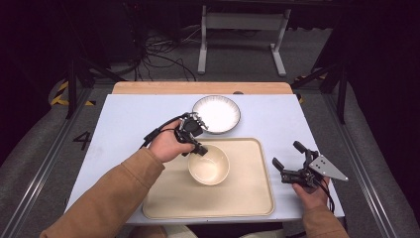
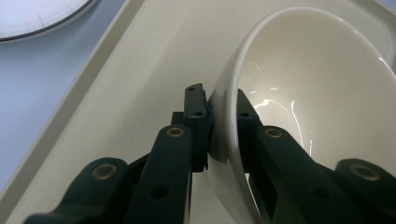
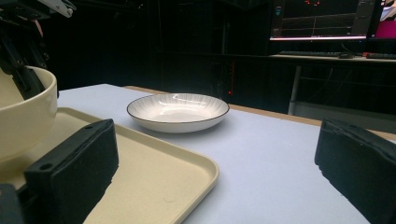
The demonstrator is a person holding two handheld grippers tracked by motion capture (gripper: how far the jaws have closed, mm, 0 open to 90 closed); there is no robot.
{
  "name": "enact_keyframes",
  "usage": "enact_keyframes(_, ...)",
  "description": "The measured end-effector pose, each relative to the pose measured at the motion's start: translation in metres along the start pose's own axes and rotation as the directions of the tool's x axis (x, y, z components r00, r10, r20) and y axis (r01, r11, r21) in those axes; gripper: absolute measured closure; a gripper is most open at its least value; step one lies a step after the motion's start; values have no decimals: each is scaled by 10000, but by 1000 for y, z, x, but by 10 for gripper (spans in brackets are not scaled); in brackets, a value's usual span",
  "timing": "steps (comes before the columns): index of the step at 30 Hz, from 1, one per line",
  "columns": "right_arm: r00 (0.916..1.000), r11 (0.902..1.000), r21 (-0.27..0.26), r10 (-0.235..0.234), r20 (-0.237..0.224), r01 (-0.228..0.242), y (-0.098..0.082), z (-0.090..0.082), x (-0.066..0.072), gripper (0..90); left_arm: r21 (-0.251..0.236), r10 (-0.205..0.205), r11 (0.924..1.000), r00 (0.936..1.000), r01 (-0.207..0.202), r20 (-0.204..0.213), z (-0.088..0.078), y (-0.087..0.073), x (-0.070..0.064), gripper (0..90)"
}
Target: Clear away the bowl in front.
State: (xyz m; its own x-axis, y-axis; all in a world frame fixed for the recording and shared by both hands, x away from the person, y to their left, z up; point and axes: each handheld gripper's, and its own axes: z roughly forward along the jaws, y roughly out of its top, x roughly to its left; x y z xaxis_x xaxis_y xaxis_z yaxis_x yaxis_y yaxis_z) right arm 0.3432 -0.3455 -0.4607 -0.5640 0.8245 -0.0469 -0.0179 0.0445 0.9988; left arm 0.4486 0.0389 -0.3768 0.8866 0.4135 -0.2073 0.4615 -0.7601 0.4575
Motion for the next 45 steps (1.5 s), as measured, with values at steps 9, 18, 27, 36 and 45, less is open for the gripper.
enact_keyframes(9,10000,10000,-3,-3,4,3,0,0,0,1,196,-76,9998,9999,75,66,11,-2,1,818)
enact_keyframes(18,10000,10000,-18,-27,9,27,0,0,0,1,351,124,9993,9999,-127,73,19,-1,0,809)
enact_keyframes(27,10000,10000,-16,-34,6,34,0,0,0,1,325,-118,9994,9996,110,250,19,-3,3,783)
enact_keyframes(36,10000,10000,-15,-42,5,42,0,0,0,1,493,-213,9985,9996,222,-197,23,-4,2,697)
enact_keyframes(45,10000,10000,-19,0,-25,0,0,0,0,1,-203,141,9997,9969,-157,-773,17,-3,-9,438)
